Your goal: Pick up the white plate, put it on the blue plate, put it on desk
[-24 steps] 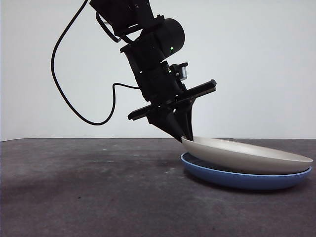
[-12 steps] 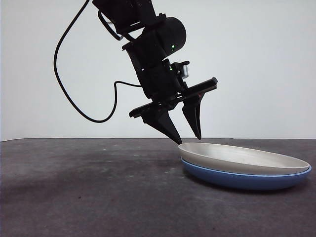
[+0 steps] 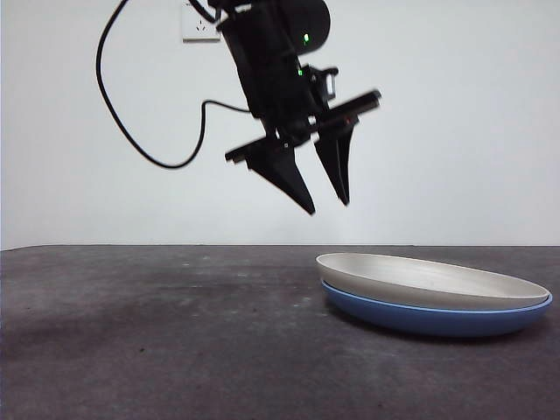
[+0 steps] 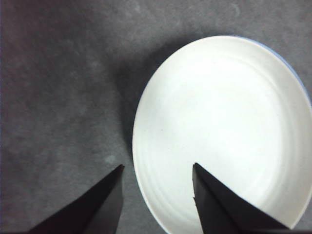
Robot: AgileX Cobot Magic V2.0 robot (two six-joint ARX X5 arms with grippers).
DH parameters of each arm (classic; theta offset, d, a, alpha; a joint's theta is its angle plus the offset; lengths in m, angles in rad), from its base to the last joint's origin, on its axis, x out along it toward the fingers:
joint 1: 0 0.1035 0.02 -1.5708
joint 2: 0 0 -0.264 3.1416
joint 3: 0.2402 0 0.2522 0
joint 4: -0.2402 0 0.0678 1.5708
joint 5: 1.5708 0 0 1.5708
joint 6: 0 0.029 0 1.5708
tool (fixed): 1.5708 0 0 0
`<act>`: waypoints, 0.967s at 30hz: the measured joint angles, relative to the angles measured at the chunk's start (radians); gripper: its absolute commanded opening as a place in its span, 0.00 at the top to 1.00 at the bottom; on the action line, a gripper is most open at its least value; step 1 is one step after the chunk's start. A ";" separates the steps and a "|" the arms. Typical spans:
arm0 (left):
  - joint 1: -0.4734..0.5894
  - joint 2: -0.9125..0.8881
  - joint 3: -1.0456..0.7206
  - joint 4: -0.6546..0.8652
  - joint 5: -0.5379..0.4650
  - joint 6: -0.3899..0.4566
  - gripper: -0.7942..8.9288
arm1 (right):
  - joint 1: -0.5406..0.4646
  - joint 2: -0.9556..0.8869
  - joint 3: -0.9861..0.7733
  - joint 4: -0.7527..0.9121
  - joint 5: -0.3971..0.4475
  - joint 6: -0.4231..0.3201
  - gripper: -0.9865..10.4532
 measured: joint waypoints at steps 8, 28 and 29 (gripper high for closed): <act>0.057 -0.156 0.014 -0.021 -0.013 0.031 0.69 | 0.000 0.000 0.000 0.000 0.058 0.014 0.55; 0.334 -0.939 -0.560 -0.096 0.351 0.156 0.69 | 0.000 0.054 0.000 0.000 0.088 0.018 0.55; 0.323 -0.979 -0.607 -0.096 0.423 0.159 0.69 | 0.000 0.065 0.000 0.000 0.088 0.018 0.55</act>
